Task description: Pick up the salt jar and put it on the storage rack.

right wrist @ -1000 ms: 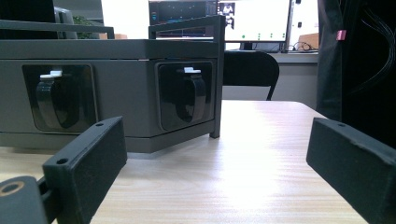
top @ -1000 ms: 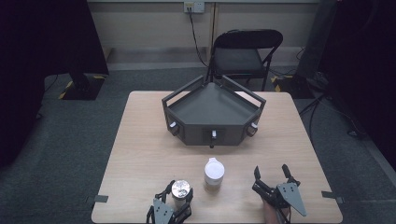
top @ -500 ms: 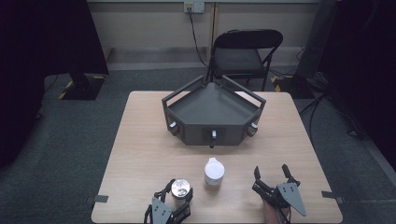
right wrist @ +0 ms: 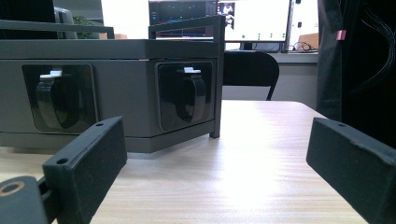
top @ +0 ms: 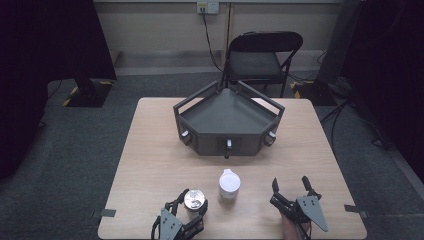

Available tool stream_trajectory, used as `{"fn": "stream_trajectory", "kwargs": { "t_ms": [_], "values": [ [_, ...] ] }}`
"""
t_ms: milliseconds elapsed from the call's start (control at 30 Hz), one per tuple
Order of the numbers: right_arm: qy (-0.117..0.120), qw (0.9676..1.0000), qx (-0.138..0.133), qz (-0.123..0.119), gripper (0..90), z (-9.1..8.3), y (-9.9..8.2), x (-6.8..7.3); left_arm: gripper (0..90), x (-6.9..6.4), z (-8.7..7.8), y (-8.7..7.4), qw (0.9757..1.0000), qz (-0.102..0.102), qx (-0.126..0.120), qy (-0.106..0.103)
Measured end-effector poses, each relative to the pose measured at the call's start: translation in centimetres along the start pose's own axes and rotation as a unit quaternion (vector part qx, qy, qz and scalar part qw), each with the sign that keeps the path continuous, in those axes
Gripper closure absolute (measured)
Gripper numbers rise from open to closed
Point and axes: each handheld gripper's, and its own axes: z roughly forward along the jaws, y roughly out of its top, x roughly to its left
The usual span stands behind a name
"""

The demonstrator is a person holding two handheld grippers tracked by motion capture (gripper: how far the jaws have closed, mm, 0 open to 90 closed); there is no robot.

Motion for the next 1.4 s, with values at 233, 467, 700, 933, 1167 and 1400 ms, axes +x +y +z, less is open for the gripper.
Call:
{"fn": "stream_trajectory", "kwargs": {
  "t_ms": [233, 467, 700, 933, 1167, 1400],
  "values": [
    [0.000, 1.0000, 0.000, 0.000, 3.5, 0.0, 0.0, 0.0, 35.1, 1.0, 0.4, 1.7, 0.9996, 0.011, 0.000, -0.025],
    [-0.001, 1.0000, 0.000, 0.000, 3.5, 0.0, 0.0, 0.0, 35.1, 2.3, 0.4, 4.4, 0.9981, 0.020, -0.018, -0.055],
    [-0.001, 1.0000, 0.000, 0.000, 3.6, 0.0, 0.0, 0.0, 35.1, 3.7, 1.6, 6.6, 0.9966, 0.024, -0.037, -0.070],
    [-0.001, 1.0000, 0.000, 0.000, 3.5, 0.0, 0.0, 0.0, 35.0, 5.5, 3.7, 8.3, 0.9938, 0.018, -0.038, -0.103],
    [-0.001, 1.0000, 0.000, 0.000, 3.5, 0.0, 0.0, 0.0, 35.1, 6.8, 6.4, 9.1, 0.9927, 0.003, -0.048, -0.111],
    [-0.001, 1.0000, 0.000, 0.000, 3.5, 0.0, 0.0, 0.0, 35.0, 7.5, 9.3, 11.0, 0.9920, -0.005, -0.054, -0.114]
  ]
}}
